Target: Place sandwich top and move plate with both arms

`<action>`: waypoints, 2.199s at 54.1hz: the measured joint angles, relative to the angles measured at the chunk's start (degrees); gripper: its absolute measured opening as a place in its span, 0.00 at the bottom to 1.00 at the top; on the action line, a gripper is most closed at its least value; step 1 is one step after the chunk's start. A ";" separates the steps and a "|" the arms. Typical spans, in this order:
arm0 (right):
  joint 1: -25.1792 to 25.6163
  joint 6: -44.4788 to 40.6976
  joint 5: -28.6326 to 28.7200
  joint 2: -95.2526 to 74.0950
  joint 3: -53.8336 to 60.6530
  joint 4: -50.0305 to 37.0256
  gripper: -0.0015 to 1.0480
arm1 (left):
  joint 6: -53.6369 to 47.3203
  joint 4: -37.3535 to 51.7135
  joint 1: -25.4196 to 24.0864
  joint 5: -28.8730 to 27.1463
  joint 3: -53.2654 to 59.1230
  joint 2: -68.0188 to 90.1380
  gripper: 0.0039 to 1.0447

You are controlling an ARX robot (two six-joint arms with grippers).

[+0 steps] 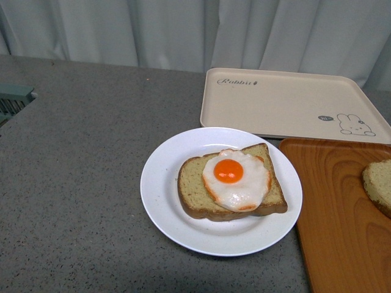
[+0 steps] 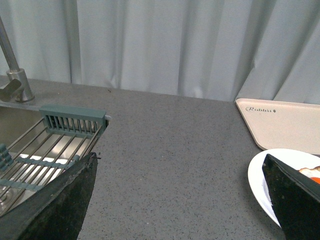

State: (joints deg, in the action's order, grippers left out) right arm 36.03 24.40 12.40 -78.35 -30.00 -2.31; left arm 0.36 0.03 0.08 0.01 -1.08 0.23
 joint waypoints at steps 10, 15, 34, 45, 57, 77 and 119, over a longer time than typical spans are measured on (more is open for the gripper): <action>-3.61 1.42 -2.80 -3.82 -0.39 -1.86 0.91 | 0.00 0.00 0.00 0.02 0.00 0.00 0.94; -5.31 1.38 -4.90 -4.85 -0.61 -2.78 0.91 | 0.00 0.00 0.00 0.00 0.00 0.00 0.94; -8.85 -0.39 -9.55 -10.27 -2.14 -6.19 0.91 | 0.00 0.00 0.00 0.00 0.00 0.00 0.94; -12.66 -0.15 -10.93 -13.16 -3.69 -7.08 0.91 | 0.00 0.00 0.00 0.00 0.00 0.00 0.94; -14.51 0.98 -12.85 -15.89 -5.33 -7.34 0.91 | 0.00 0.00 0.00 0.00 0.00 0.00 0.94; -17.51 2.95 -14.40 -20.81 -5.81 -9.64 0.91 | 0.00 0.00 0.00 0.00 0.00 0.00 0.94; -18.95 5.97 -15.76 -26.69 -5.73 -16.41 0.91 | 0.00 0.00 0.00 0.00 0.00 0.00 0.94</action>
State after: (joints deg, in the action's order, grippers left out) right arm 17.08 30.37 -3.36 -105.03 -35.73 -18.72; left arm 0.36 0.03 0.08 0.01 -1.08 0.23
